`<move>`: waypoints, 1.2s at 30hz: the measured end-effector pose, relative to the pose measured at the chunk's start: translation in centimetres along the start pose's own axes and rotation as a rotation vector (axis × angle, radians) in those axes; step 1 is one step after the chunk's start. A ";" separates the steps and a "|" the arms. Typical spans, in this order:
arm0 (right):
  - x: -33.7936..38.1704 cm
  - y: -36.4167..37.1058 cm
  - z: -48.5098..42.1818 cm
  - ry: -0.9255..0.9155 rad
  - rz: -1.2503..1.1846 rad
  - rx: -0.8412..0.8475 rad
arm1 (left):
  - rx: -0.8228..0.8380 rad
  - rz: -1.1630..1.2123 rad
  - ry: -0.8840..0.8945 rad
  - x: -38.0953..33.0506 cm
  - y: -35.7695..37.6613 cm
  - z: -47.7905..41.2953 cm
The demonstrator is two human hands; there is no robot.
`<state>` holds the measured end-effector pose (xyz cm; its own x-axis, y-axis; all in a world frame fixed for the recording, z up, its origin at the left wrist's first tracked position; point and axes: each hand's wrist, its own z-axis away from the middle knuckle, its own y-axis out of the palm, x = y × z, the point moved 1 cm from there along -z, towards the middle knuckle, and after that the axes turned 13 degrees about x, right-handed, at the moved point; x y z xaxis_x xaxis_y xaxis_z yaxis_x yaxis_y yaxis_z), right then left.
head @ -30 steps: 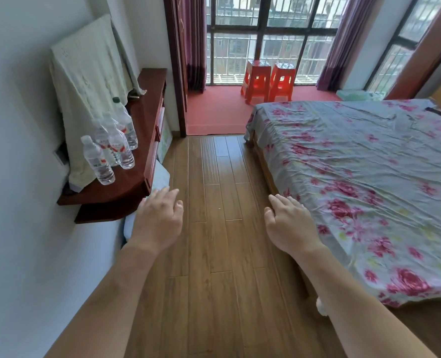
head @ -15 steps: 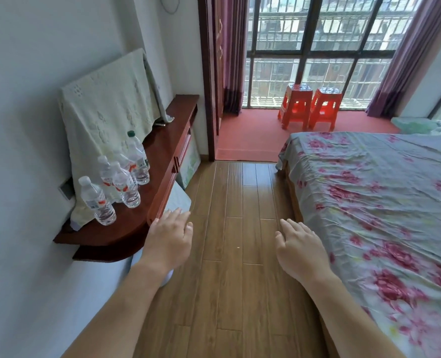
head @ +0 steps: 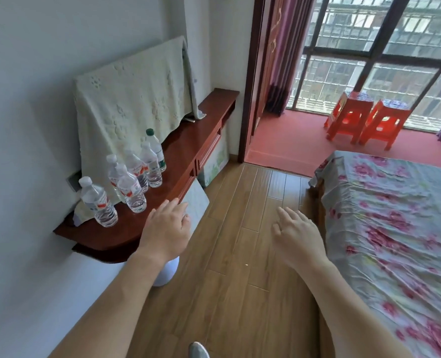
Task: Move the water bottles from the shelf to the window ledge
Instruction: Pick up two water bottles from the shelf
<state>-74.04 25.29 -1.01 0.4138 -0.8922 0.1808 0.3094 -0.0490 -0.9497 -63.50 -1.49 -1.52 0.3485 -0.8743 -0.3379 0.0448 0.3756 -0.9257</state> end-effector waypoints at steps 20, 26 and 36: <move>9.6 -6.9 -24.7 -0.251 0.017 -0.004 | -0.107 0.062 -0.138 7.0 -5.0 -18.5; 13.2 -6.9 -32.8 -0.512 0.082 0.062 | -0.217 0.072 -0.361 7.6 -6.5 -19.7; 18.8 -7.4 -40.4 -0.894 0.084 0.239 | -0.356 0.144 -0.764 6.6 -6.1 -18.8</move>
<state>-103.11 -9.23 -0.92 0.9182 -0.2062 0.3383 0.3758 0.1825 -0.9086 -79.10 -15.32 -1.31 0.8693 -0.3304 -0.3676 -0.3009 0.2362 -0.9239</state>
